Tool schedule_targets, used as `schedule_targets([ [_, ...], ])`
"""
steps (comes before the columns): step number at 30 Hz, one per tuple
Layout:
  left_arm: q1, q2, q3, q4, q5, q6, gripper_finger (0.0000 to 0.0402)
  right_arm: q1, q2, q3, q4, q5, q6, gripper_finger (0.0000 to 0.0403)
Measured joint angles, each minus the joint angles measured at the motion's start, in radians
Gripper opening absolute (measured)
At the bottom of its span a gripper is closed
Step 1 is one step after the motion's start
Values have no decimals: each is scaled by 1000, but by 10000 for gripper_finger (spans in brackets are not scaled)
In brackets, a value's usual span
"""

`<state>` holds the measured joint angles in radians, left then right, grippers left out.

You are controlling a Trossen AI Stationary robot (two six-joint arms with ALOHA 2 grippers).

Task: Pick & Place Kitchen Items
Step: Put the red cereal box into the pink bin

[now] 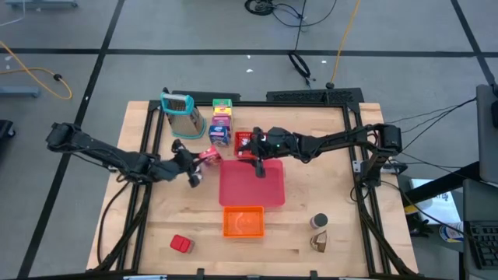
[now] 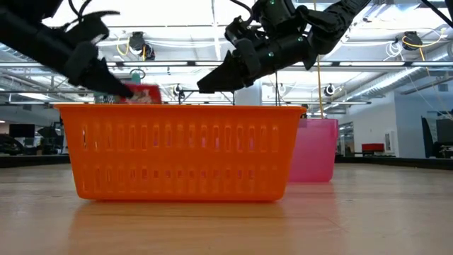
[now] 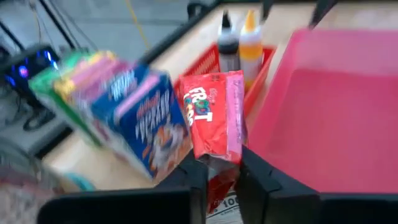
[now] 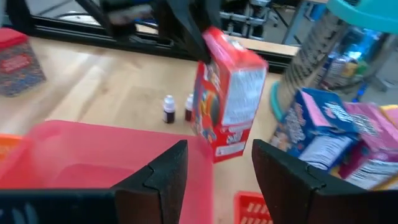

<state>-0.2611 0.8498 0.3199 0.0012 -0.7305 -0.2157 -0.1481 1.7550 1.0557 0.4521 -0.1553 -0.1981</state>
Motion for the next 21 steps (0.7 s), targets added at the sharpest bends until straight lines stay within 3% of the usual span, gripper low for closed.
schedule_targets([
  [9, 0, -2, 0, 239, -2, 233, 43, -12, 0, 0, -30, 22, 1, 172],
  [16, 0, 2, 45, 247, 70, 296, 35, -7, 0, 0, 63, 14, 12, 181],
  [21, 2, 64, 95, 231, 79, 315, 39, -1, 0, 0, 100, -58, 36, 191],
])
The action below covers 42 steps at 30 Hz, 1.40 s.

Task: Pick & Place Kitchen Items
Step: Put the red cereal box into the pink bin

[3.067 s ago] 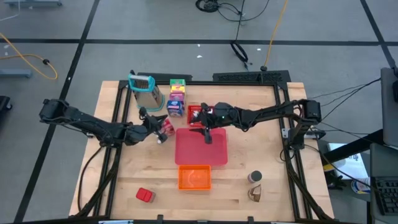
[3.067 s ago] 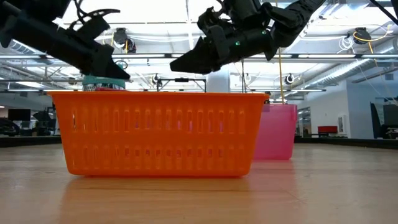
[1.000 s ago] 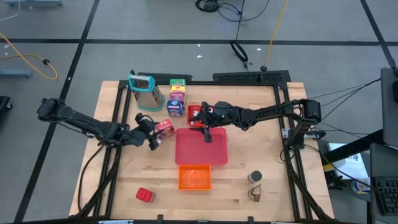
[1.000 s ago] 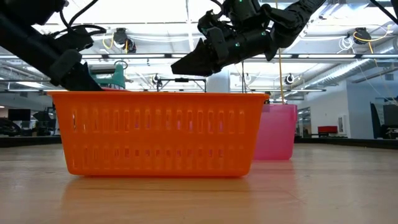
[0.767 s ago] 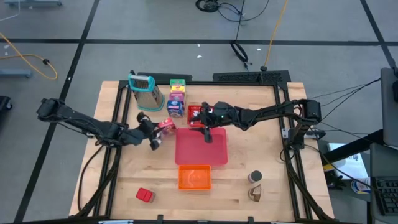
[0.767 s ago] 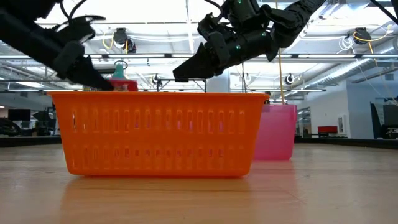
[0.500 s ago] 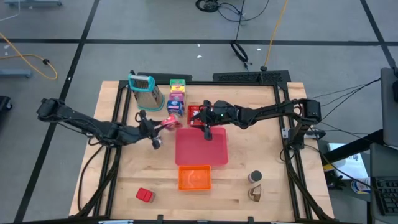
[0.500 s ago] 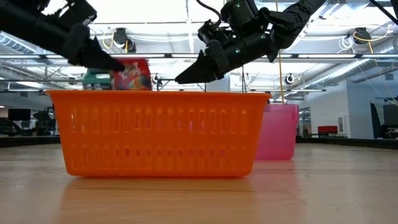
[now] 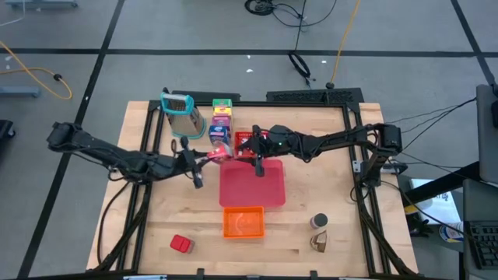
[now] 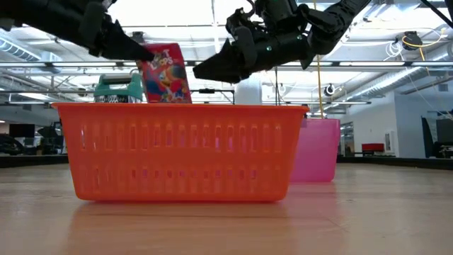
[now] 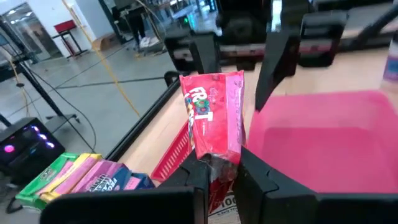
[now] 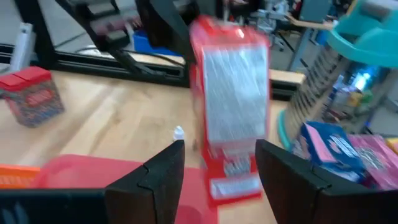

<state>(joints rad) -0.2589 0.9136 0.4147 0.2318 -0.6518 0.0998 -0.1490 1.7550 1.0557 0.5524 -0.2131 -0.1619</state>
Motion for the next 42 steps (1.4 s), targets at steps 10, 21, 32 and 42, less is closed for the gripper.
schedule_targets([
  [10, 39, 178, 131, -19, 53, 50, 41, 9, -1, -1, -17, 4, -8, 232],
  [21, 40, 214, 165, -39, 110, 29, 31, 7, 0, -2, 4, 98, -47, 268],
  [32, 39, 213, 165, -36, 180, 10, 26, 20, 0, -2, 53, 30, -63, 261],
  [42, 62, 215, 164, -5, 190, 19, 50, 32, 0, 0, 48, 7, -56, 124],
])
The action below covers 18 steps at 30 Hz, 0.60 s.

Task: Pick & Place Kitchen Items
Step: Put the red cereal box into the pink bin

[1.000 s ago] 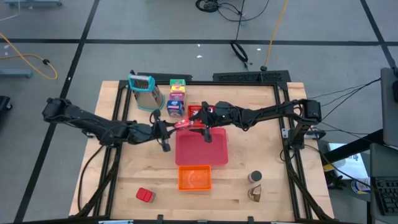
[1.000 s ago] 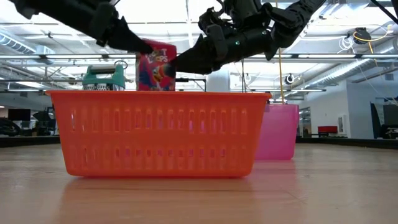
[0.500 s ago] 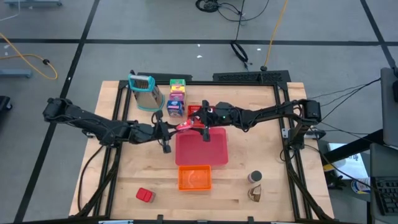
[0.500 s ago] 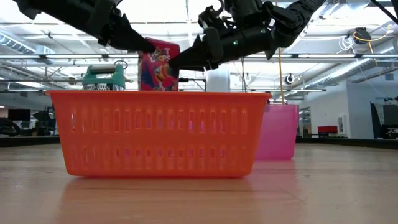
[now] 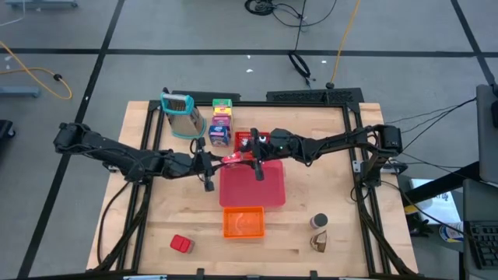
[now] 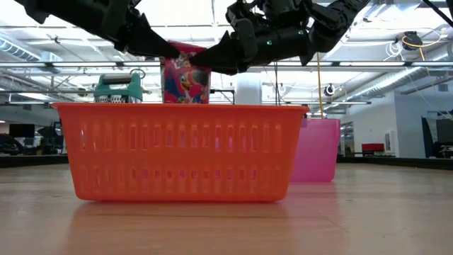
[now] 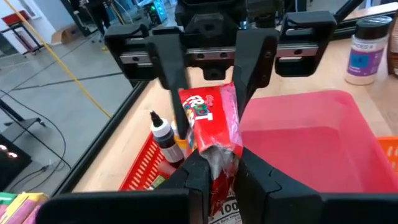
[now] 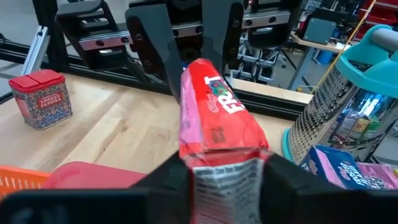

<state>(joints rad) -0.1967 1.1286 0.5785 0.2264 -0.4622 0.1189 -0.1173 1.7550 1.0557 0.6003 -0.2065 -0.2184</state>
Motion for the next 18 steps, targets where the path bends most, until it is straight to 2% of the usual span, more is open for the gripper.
schedule_targets([
  [3, 0, 0, 0, -9, -15, 1, 52, -1, 0, 0, -6, 1, 0, 70],
  [6, -2, 0, 0, -23, -49, 0, 53, -2, 0, 2, -18, 1, 0, 39],
  [13, -2, 0, 0, -47, -118, 10, 54, -6, 0, 5, -92, 7, 25, 38],
  [18, -2, -7, 0, -83, -129, 30, 54, -7, -2, 5, -147, 8, 56, 31],
])
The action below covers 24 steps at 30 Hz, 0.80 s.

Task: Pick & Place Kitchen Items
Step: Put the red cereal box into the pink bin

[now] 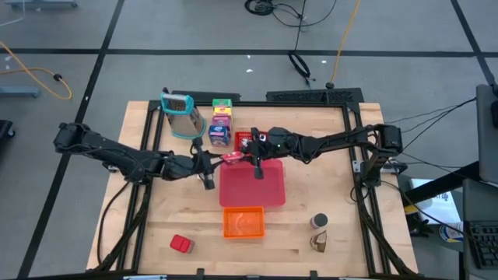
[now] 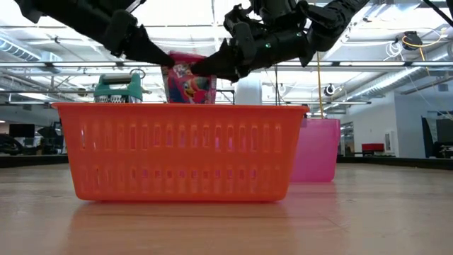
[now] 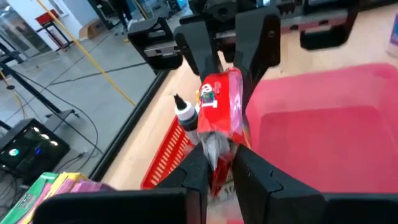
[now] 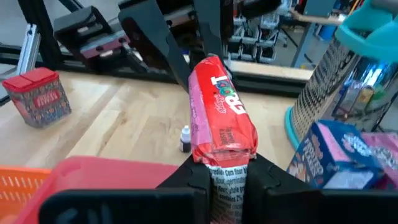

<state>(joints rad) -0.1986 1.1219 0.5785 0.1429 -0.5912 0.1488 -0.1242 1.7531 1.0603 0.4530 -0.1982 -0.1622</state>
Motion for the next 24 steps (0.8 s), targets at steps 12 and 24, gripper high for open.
schedule_targets([
  [12, 3, -89, -1, -167, -166, -89, 53, 1, -134, -145, -66, -42, 47, 28],
  [24, 10, -93, -2, -170, -139, -85, 53, 3, -379, -441, 84, 96, 180, 26],
])
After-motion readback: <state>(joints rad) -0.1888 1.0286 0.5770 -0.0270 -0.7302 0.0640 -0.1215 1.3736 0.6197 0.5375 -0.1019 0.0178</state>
